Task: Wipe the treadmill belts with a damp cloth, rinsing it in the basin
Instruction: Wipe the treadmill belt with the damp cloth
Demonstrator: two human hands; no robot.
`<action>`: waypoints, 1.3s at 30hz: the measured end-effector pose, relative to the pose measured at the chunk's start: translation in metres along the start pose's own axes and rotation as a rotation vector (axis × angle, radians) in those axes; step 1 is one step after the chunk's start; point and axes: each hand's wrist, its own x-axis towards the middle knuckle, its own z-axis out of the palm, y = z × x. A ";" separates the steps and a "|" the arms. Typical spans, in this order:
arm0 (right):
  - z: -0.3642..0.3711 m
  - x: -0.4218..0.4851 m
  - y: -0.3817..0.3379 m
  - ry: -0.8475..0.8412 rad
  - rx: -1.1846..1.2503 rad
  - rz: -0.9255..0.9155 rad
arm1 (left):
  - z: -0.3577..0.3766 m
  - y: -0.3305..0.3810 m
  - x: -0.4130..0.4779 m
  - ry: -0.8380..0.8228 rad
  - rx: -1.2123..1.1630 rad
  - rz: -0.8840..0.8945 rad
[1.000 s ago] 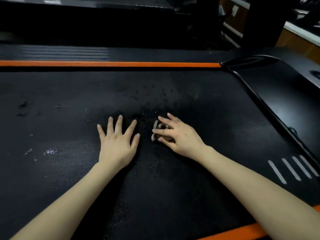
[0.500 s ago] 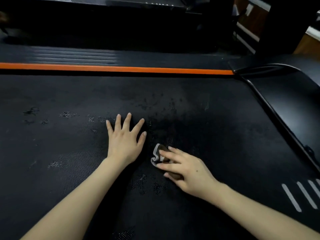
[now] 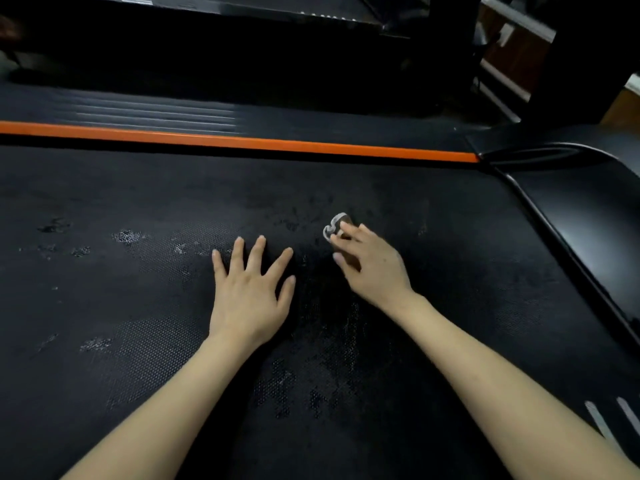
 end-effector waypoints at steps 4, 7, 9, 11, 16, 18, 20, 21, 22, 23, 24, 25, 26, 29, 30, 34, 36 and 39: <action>-0.008 -0.010 0.006 -0.058 -0.154 -0.108 | 0.000 -0.001 -0.001 0.013 -0.004 0.007; -0.009 0.001 0.012 -0.054 -0.181 -0.311 | 0.000 -0.001 -0.001 0.008 -0.010 0.005; -0.003 0.009 0.018 -0.093 -0.088 -0.348 | -0.001 -0.001 0.001 -0.017 -0.008 0.005; -0.003 0.023 0.030 -0.101 -0.040 -0.309 | -0.004 -0.003 0.004 -0.012 -0.009 0.009; -0.007 0.072 0.070 0.119 -0.100 0.081 | -0.008 -0.018 0.026 0.008 0.025 0.004; -0.004 0.083 0.066 0.147 -0.115 0.205 | -0.005 -0.025 0.035 0.006 0.026 0.000; -0.001 0.079 0.047 0.164 -0.135 0.178 | 0.000 -0.027 0.037 -0.007 0.031 0.004; 0.001 0.074 0.035 0.167 -0.137 0.097 | 0.002 -0.026 0.037 -0.003 0.028 0.003; 0.004 0.064 0.021 0.150 -0.122 -0.011 | 0.003 -0.025 0.036 0.001 0.030 0.000; 0.009 0.054 0.007 0.119 -0.103 -0.127 | 0.003 -0.025 0.036 0.000 0.036 0.000; 0.016 0.042 -0.006 0.076 -0.079 -0.239 | 0.003 -0.025 0.037 -0.004 0.040 0.002; 0.020 0.032 -0.017 0.033 -0.044 -0.334 | 0.003 -0.026 0.037 -0.004 0.038 0.004; 0.021 0.027 -0.020 -0.016 -0.012 -0.393 | 0.003 -0.027 0.037 -0.001 0.032 0.005; 0.009 0.050 0.012 -0.069 -0.027 -0.391 | 0.003 -0.029 0.036 0.001 0.025 0.012; 0.003 0.064 0.031 -0.019 -0.045 -0.293 | 0.004 -0.029 0.036 -0.003 0.026 0.013; -0.013 0.108 0.077 0.112 -0.126 0.297 | 0.004 -0.026 0.036 0.015 0.010 0.000; -0.006 0.116 0.061 0.119 -0.170 0.344 | 0.004 -0.025 0.035 0.008 0.022 0.000; 0.017 0.109 0.019 0.115 -0.107 0.101 | 0.004 -0.026 0.035 0.004 0.029 0.001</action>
